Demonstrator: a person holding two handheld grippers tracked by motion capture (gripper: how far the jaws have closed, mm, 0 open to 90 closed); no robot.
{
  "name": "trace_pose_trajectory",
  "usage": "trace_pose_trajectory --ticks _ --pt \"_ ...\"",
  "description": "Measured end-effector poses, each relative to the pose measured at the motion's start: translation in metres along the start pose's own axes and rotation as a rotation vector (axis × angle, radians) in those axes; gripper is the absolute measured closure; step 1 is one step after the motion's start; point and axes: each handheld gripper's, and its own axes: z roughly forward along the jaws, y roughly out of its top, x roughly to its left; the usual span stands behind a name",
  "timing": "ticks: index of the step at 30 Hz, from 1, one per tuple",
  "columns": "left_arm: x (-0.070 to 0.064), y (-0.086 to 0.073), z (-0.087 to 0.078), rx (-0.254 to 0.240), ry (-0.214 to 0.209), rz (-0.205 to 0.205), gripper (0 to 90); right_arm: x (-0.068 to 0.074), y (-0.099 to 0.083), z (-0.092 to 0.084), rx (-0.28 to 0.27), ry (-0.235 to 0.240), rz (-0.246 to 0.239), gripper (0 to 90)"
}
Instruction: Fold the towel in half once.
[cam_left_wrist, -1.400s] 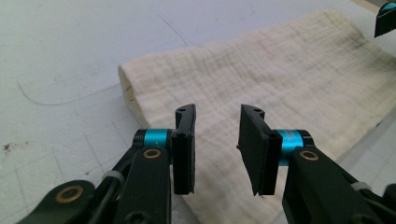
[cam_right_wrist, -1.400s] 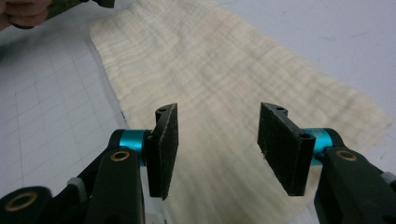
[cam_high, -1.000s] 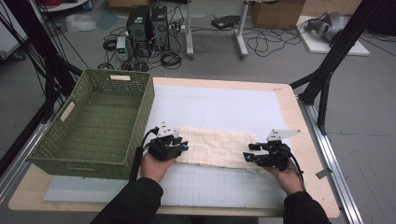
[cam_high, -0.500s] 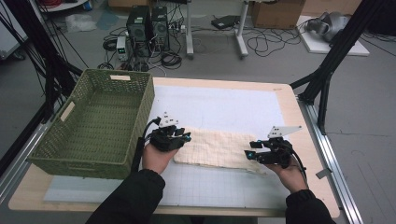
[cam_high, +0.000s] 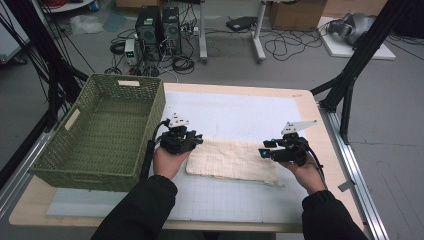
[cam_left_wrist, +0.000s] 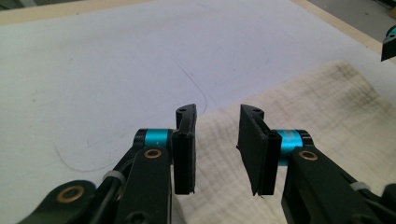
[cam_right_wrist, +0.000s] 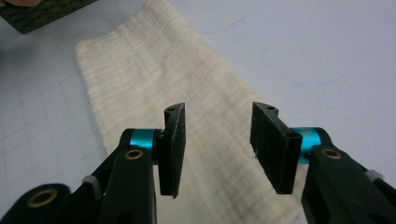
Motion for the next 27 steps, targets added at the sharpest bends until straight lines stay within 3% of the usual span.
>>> trace_pose_trajectory --ticks 2,4,7,11,15,18,21,27 --pt "0.004 0.001 0.006 0.003 0.001 -0.031 69.9 -0.004 0.006 0.004 0.007 -0.004 -0.012 60.9" --pt "0.005 0.003 0.013 0.011 0.011 -0.035 74.1 -0.009 0.009 0.009 0.010 -0.016 -0.006 66.9" --pt "0.005 0.000 0.026 0.064 0.030 -0.013 78.8 -0.018 0.006 0.021 0.050 -0.022 0.024 72.4" --pt "0.011 -0.005 0.037 0.120 0.061 -0.012 79.1 -0.029 -0.002 0.029 0.080 -0.039 0.070 78.6" --pt "0.016 -0.010 0.043 0.169 0.093 -0.006 79.9 -0.037 -0.008 0.033 0.109 -0.070 0.098 80.4" --pt "0.017 -0.013 0.047 0.210 0.110 0.023 79.8 -0.040 -0.011 0.036 0.144 -0.081 0.108 80.4" --pt "0.017 -0.013 0.047 0.210 0.114 0.017 79.8 -0.042 -0.016 0.038 0.189 -0.099 0.098 80.3" --pt "0.013 -0.013 0.047 0.216 0.122 0.043 76.7 -0.051 -0.023 0.028 0.168 -0.111 0.130 80.1"
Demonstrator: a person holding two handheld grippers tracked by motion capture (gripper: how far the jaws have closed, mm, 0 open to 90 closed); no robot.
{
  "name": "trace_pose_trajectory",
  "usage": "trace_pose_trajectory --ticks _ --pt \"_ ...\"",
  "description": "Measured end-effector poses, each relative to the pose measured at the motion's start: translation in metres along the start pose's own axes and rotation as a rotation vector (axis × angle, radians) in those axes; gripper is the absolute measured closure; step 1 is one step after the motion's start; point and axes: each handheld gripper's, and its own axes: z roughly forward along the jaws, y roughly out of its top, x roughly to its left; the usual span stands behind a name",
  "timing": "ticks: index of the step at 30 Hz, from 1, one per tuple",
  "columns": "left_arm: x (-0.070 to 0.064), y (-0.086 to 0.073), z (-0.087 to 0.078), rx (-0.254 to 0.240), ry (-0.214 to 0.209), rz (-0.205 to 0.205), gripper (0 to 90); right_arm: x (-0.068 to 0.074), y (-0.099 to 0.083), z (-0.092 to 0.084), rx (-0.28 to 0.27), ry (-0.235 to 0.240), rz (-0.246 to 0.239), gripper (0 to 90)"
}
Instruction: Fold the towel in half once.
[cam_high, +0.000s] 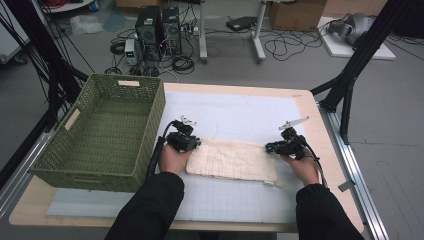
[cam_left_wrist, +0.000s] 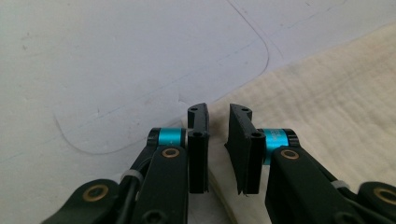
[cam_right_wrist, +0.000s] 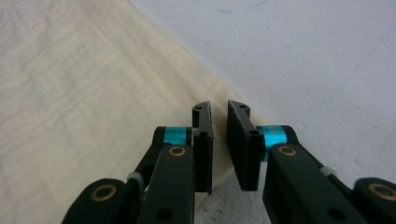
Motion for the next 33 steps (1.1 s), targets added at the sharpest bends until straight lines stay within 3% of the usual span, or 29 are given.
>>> trace_pose_trajectory --ticks 3,7,9,10,14,17,18,19,21,24,26,31,33 --pt "0.002 0.001 -0.005 -0.019 0.021 0.003 73.6 -0.003 -0.003 -0.003 -0.014 -0.008 0.002 76.6" --pt "0.007 0.004 -0.010 -0.099 0.025 -0.060 69.8 -0.007 -0.002 -0.015 -0.056 -0.044 0.026 66.7" --pt "0.009 0.004 -0.008 -0.096 0.023 -0.080 66.1 -0.010 0.000 -0.019 -0.085 -0.067 0.047 61.6" --pt "0.010 0.003 -0.006 -0.085 0.018 -0.082 64.7 -0.012 0.000 -0.018 -0.073 -0.077 0.051 58.4" --pt "0.010 0.000 0.005 -0.012 0.000 -0.083 60.6 -0.016 0.001 -0.009 -0.042 -0.049 0.077 56.0" --pt "0.008 0.000 0.005 -0.016 0.023 -0.070 61.6 -0.013 0.002 0.000 0.004 -0.035 0.052 61.6" --pt "0.007 -0.001 0.005 -0.020 0.028 -0.063 65.2 -0.012 0.002 0.000 0.000 -0.043 0.042 68.8" --pt "0.009 -0.001 0.005 -0.016 0.008 -0.062 68.8 -0.013 0.002 0.001 0.000 -0.007 0.051 77.4" --pt "0.010 -0.001 0.004 -0.015 -0.025 -0.080 80.9 -0.011 0.003 0.002 0.008 0.022 0.035 83.1" --pt "0.008 0.000 0.003 -0.026 -0.026 -0.076 85.2 -0.012 0.004 0.001 0.007 0.025 0.035 84.7" --pt "0.009 0.001 0.000 -0.060 -0.029 -0.090 85.5 -0.014 0.005 -0.003 -0.013 0.001 0.031 85.0" --pt "0.011 0.007 -0.013 -0.211 -0.024 -0.134 85.6 -0.017 0.014 -0.023 -0.104 -0.018 0.037 84.9" --pt "0.011 0.007 -0.016 -0.222 -0.029 -0.118 85.6 -0.017 0.015 -0.028 -0.145 -0.021 0.040 84.9"
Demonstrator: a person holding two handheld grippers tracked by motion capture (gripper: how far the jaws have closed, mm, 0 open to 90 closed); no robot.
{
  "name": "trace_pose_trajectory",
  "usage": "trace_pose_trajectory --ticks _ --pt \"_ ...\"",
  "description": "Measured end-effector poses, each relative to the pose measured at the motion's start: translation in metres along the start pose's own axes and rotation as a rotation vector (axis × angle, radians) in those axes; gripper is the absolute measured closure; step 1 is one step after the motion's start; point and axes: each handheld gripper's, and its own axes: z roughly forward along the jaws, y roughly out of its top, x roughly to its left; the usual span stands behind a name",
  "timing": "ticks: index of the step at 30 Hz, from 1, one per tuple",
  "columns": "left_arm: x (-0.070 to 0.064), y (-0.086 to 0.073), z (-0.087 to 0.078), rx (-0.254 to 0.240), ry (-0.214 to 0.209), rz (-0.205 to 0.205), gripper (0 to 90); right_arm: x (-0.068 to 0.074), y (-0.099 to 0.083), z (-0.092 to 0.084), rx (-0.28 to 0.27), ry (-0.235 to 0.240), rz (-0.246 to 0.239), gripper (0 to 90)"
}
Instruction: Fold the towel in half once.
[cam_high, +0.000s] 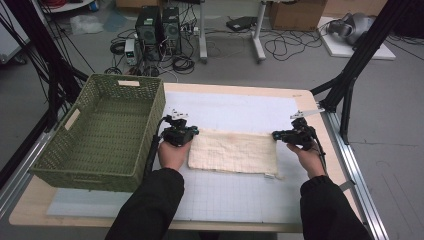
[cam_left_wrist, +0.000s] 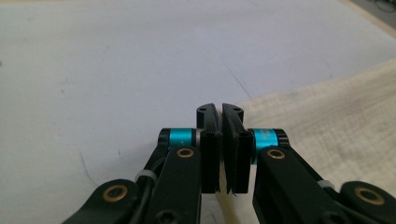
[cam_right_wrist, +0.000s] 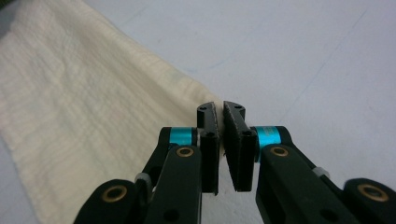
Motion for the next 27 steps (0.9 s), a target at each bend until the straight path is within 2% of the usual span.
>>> trace_pose_trajectory --ticks 2,3,5,7,8,11,20,24,27 --pt "-0.002 -0.002 -0.001 0.018 -0.007 0.027 85.5 0.000 -0.004 0.003 0.028 0.004 0.002 84.9" --pt "-0.003 -0.004 -0.003 0.010 -0.009 0.029 85.5 0.001 -0.008 0.004 0.033 0.009 0.007 84.9" --pt "-0.004 -0.007 -0.007 -0.002 -0.018 0.034 85.5 0.001 -0.015 0.004 0.022 0.025 0.021 84.8" --pt "-0.005 -0.009 -0.010 0.006 -0.022 0.061 85.4 0.002 -0.018 0.001 0.010 0.045 0.026 84.8" --pt "-0.007 -0.009 -0.012 0.003 -0.026 0.076 85.4 0.005 -0.018 -0.002 0.005 0.050 0.018 84.8" --pt "-0.008 -0.012 -0.020 -0.022 -0.033 0.081 85.2 0.011 -0.020 -0.011 -0.030 0.056 -0.010 84.8" --pt "-0.017 -0.031 -0.038 -0.030 -0.070 0.121 84.5 0.032 -0.039 -0.026 -0.031 0.081 -0.080 84.5" --pt "-0.020 -0.043 -0.045 -0.011 -0.095 0.133 83.6 0.038 -0.047 -0.031 -0.026 0.091 -0.097 84.6" --pt "-0.021 -0.052 -0.048 0.031 -0.108 0.156 82.6 0.041 -0.056 -0.031 -0.005 0.101 -0.099 84.6"
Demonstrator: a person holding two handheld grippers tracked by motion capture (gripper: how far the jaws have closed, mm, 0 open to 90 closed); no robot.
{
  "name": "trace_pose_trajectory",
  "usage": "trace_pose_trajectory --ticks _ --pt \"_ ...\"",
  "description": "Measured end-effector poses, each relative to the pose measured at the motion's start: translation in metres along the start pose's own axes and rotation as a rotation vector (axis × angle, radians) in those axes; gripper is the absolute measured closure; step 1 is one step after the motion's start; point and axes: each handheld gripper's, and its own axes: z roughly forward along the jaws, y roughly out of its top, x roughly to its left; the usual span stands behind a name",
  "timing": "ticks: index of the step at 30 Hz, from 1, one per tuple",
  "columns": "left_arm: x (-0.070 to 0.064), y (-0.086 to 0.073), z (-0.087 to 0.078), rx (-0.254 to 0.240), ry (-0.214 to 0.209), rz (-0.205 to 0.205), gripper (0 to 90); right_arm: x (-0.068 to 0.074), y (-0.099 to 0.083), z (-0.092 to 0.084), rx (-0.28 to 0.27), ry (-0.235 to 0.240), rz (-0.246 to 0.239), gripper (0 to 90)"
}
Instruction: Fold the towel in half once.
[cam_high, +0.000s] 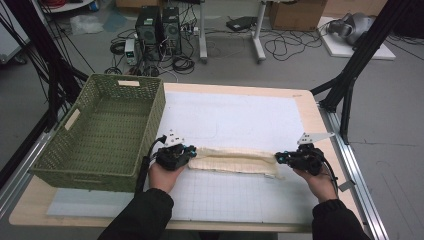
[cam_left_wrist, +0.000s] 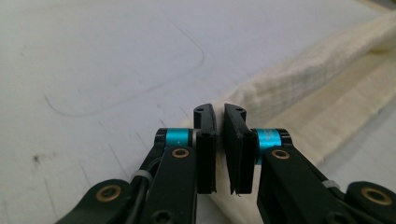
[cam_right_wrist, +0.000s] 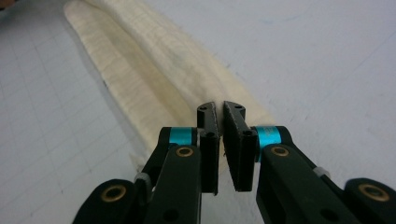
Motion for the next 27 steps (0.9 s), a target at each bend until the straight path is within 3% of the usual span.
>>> trace_pose_trajectory --ticks 10,17,18,21,27 --pt "-0.002 -0.013 -0.006 0.049 -0.040 0.006 83.0 0.007 -0.019 0.001 0.052 0.040 0.002 80.9" --pt "-0.002 -0.012 -0.009 0.062 -0.072 0.004 71.1 0.003 -0.004 -0.017 -0.056 0.050 0.019 67.3" --pt "-0.002 -0.012 -0.009 0.060 -0.071 0.003 71.6 0.003 0.000 -0.017 -0.065 0.048 0.018 65.1" --pt "-0.001 -0.012 -0.007 0.057 -0.050 0.015 87.5 0.000 0.011 -0.012 -0.072 0.029 0.009 62.4" --pt "0.002 -0.011 -0.005 0.051 -0.015 0.002 88.7 -0.015 0.026 0.003 -0.039 -0.004 0.041 62.2"
